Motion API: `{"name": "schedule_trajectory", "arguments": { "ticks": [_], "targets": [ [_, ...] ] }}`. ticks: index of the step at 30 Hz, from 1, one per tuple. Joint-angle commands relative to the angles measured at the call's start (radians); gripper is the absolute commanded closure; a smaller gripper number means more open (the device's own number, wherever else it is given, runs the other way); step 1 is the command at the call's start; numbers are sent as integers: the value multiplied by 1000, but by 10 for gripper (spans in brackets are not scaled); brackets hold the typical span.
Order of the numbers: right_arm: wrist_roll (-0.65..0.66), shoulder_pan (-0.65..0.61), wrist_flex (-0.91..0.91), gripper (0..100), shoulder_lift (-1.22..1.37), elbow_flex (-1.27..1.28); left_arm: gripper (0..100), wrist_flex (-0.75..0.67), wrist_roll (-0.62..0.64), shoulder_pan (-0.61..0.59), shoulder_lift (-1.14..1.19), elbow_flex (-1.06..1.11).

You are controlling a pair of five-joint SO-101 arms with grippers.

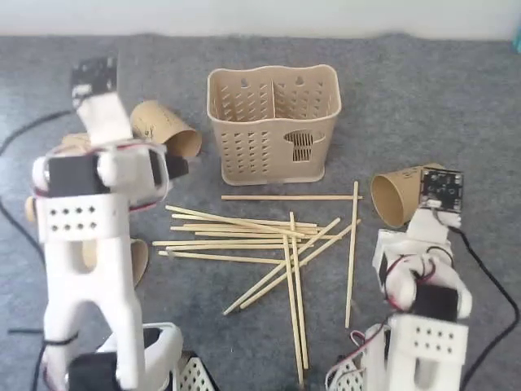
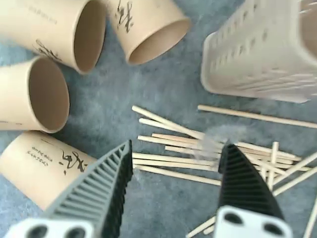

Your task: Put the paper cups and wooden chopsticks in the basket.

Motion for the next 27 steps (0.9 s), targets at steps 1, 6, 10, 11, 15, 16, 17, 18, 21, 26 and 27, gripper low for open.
{"name": "schedule_trajectory", "arguments": {
  "ticks": [1,6,10,11,15,16,17,18,21,26,27],
  "targets": [
    [28,-84,15,894,-94,-15,735,-114,-38,-14,-147,188],
    [41,-189,12,893,-18,-103,735,-215,-46,-12,-381,461],
    [15,-228,8,893,163,-213,734,-278,-48,-17,-529,648],
    [-6,-236,2,893,217,-242,734,-293,-51,-18,-555,680],
    [-60,-277,-39,893,435,-324,735,-328,-97,-18,-618,785],
    [-77,-291,-58,893,487,-334,735,-339,-97,-18,-628,806],
    [-95,-305,-79,893,535,-339,735,-350,-97,-18,-634,825],
    [-109,-318,-108,893,578,-339,735,-365,-97,-18,-638,843],
    [-123,-338,-176,892,702,-339,735,-433,-97,-18,-644,905],
    [-118,-283,-240,850,820,-342,735,-528,-101,-18,-643,987],
    [-118,-272,-248,831,835,-342,735,-528,-101,-18,-643,987]
  ]
}}
